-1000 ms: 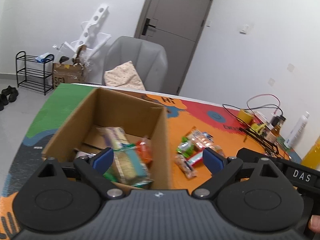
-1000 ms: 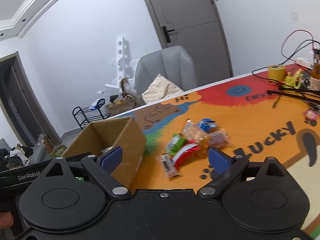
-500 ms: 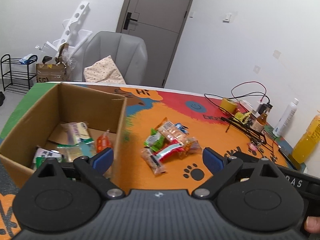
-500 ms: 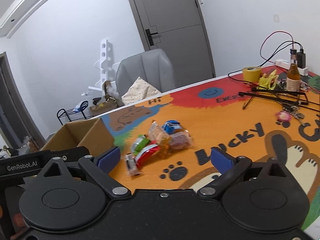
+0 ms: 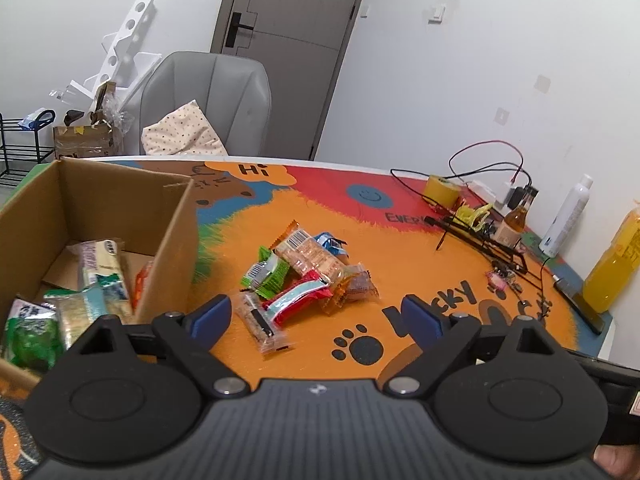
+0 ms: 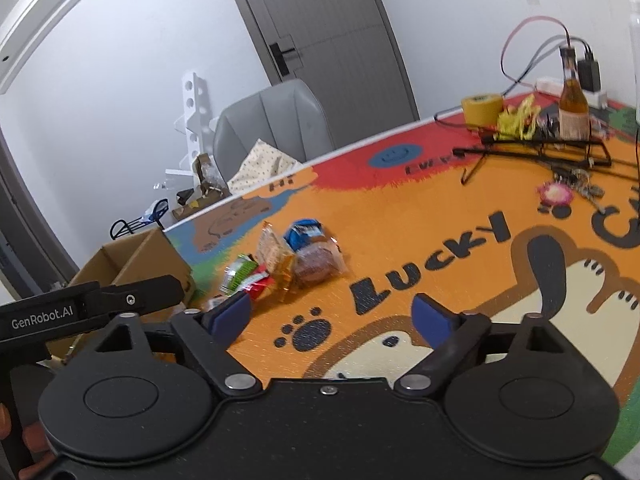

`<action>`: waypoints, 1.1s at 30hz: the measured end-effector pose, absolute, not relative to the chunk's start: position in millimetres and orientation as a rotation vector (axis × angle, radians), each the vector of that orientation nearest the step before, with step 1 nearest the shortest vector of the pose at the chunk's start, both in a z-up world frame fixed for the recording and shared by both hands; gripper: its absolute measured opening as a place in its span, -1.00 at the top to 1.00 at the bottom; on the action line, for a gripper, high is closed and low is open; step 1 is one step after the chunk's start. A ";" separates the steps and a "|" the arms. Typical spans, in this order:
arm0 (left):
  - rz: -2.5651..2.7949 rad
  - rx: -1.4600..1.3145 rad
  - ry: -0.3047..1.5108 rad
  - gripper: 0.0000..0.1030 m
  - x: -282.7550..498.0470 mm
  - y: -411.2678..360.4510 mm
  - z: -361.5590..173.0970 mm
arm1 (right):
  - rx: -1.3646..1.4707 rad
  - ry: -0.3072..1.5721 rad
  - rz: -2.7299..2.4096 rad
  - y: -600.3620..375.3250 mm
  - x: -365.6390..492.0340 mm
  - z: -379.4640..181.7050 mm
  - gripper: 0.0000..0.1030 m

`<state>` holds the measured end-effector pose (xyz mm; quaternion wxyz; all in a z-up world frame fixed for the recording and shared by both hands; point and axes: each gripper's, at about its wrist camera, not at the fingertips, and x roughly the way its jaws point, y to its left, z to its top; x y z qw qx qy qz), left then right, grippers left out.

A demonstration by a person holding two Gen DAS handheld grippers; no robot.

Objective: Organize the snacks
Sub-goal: 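Move both grippers back to the snack pile, then grasp the clear packet with the left gripper while the right grasps the purple round cake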

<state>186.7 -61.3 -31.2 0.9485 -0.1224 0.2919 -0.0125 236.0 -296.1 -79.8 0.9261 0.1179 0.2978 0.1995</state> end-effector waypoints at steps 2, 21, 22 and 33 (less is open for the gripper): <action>-0.018 -0.244 0.605 -0.65 193.0 -64.2 -35.6 | 0.249 0.626 0.410 -297.7 242.2 -84.6 -0.60; 0.100 -0.228 0.783 0.12 252.1 -55.0 -92.9 | 0.293 0.693 0.452 -282.8 293.5 -105.7 -0.47; 0.106 -0.225 0.789 0.19 253.6 -54.3 -95.0 | 0.292 0.695 0.454 -281.6 294.9 -105.9 -0.47; 0.095 -0.235 0.721 0.63 250.9 -48.9 -72.3 | 0.299 0.715 0.461 -272.4 311.4 -108.1 -0.44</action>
